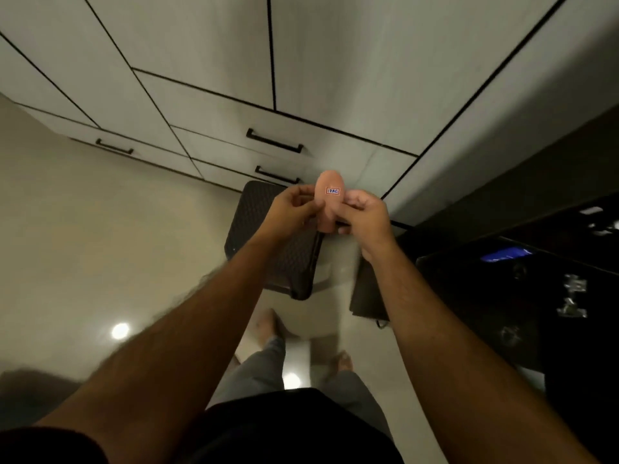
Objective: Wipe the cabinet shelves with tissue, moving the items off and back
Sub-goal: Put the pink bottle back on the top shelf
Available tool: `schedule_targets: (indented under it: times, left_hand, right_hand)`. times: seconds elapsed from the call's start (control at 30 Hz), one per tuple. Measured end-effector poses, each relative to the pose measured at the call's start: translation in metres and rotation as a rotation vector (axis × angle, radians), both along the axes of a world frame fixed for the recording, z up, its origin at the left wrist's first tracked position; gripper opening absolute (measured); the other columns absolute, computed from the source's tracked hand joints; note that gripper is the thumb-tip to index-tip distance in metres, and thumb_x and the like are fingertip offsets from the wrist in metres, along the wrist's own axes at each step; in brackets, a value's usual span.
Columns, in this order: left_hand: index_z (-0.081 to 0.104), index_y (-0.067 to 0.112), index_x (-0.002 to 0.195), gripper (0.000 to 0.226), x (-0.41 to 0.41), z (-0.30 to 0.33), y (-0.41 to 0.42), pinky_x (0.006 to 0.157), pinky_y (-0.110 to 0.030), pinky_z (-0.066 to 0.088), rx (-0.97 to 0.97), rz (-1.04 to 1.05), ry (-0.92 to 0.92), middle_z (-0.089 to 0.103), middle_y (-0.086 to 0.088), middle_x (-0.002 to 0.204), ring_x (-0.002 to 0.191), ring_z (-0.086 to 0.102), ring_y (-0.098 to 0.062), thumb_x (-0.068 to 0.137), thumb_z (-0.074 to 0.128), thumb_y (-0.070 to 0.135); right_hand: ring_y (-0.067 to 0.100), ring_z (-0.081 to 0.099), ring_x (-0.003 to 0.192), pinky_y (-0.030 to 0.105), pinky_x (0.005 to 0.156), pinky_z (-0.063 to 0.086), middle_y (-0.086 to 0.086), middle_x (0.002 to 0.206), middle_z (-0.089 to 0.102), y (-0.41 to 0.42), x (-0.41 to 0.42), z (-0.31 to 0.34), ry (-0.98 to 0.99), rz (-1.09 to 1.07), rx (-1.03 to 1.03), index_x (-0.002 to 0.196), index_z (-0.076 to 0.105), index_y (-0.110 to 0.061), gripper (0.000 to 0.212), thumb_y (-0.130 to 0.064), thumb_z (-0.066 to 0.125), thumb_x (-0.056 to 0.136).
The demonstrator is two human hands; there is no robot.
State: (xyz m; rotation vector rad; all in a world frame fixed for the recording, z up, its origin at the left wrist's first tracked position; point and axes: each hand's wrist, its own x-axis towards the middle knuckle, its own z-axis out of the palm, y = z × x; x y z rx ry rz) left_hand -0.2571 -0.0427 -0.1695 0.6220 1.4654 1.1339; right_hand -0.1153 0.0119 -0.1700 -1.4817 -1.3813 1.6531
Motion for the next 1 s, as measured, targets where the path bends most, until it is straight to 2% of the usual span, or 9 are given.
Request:
schedule_targets:
  times: [0.2, 0.33, 0.4, 0.5, 0.67, 0.83, 1.0]
  left_hand:
    - [0.053, 0.005, 0.118, 0.024, 0.06, 0.059, -0.015, 0.062, -0.027, 0.059, 0.153, -0.042, 0.047, 0.067, -0.001, 0.096, 0.073, 0.069, -0.006, 0.095, 0.057, 0.005]
    - [0.056, 0.009, 0.119, 0.027, 0.124, 0.08, -0.03, 0.072, -0.037, 0.06, 0.231, -0.034, 0.053, 0.069, -0.01, 0.109, 0.093, 0.07, -0.022, 0.093, 0.061, 0.009]
    - [0.056, 0.012, 0.12, 0.027, 0.16, 0.09, -0.036, 0.075, -0.04, 0.06, 0.269, -0.042, 0.046, 0.069, -0.009, 0.111, 0.096, 0.07, -0.022, 0.093, 0.062, 0.012]
    - [0.055, 0.01, 0.123, 0.03, 0.215, 0.11, -0.044, 0.073, -0.035, 0.06, 0.346, -0.064, 0.081, 0.068, -0.009, 0.113, 0.098, 0.07, -0.021, 0.093, 0.062, 0.014]
    - [0.059, 0.01, 0.117, 0.024, 0.289, 0.15, -0.039, 0.074, -0.037, 0.06, 0.479, -0.164, 0.139, 0.069, -0.013, 0.11, 0.096, 0.071, -0.021, 0.094, 0.061, 0.012]
    - [0.057, 0.015, 0.118, 0.025, 0.337, 0.195, -0.023, 0.066, -0.024, 0.057, 0.56, -0.196, 0.137, 0.07, -0.002, 0.103, 0.093, 0.071, -0.012, 0.094, 0.06, 0.009]
    - [0.056, 0.013, 0.125, 0.031, 0.359, 0.232, 0.003, 0.07, -0.022, 0.056, 0.692, -0.252, 0.184, 0.07, -0.001, 0.11, 0.1, 0.069, -0.013, 0.094, 0.06, 0.011]
  right_hand:
    - [0.012, 0.071, 0.085, 0.023, 0.059, 0.053, -0.001, 0.097, 0.073, -0.013, 0.062, 0.06, 0.065, -0.013, 0.067, 0.108, 0.067, -0.016, 0.021, -0.015, 0.07, 0.087]
    - [0.013, 0.071, 0.086, 0.023, 0.059, 0.053, 0.0, 0.099, 0.073, -0.03, 0.129, 0.089, 0.066, 0.008, 0.175, 0.111, 0.066, -0.015, 0.026, -0.018, 0.071, 0.086]
    - [0.013, 0.07, 0.085, 0.021, 0.056, 0.052, 0.0, 0.098, 0.072, -0.038, 0.165, 0.102, 0.065, 0.004, 0.231, 0.109, 0.066, -0.017, 0.024, -0.018, 0.071, 0.086]
    - [0.014, 0.07, 0.085, 0.022, 0.057, 0.052, -0.001, 0.097, 0.072, -0.053, 0.222, 0.121, 0.07, -0.022, 0.348, 0.11, 0.066, -0.019, 0.023, -0.021, 0.07, 0.087]
    - [0.011, 0.07, 0.085, 0.022, 0.057, 0.053, -0.003, 0.097, 0.073, -0.068, 0.301, 0.157, 0.091, -0.111, 0.508, 0.112, 0.064, -0.019, 0.022, -0.02, 0.066, 0.09]
    - [0.014, 0.071, 0.085, 0.022, 0.057, 0.052, -0.001, 0.097, 0.072, -0.065, 0.344, 0.195, 0.139, -0.228, 0.602, 0.118, 0.064, -0.015, 0.029, -0.019, 0.067, 0.089]
    - [0.014, 0.071, 0.086, 0.026, 0.059, 0.054, 0.0, 0.098, 0.073, -0.05, 0.364, 0.228, 0.204, -0.306, 0.692, 0.12, 0.064, -0.014, 0.03, -0.016, 0.066, 0.09]
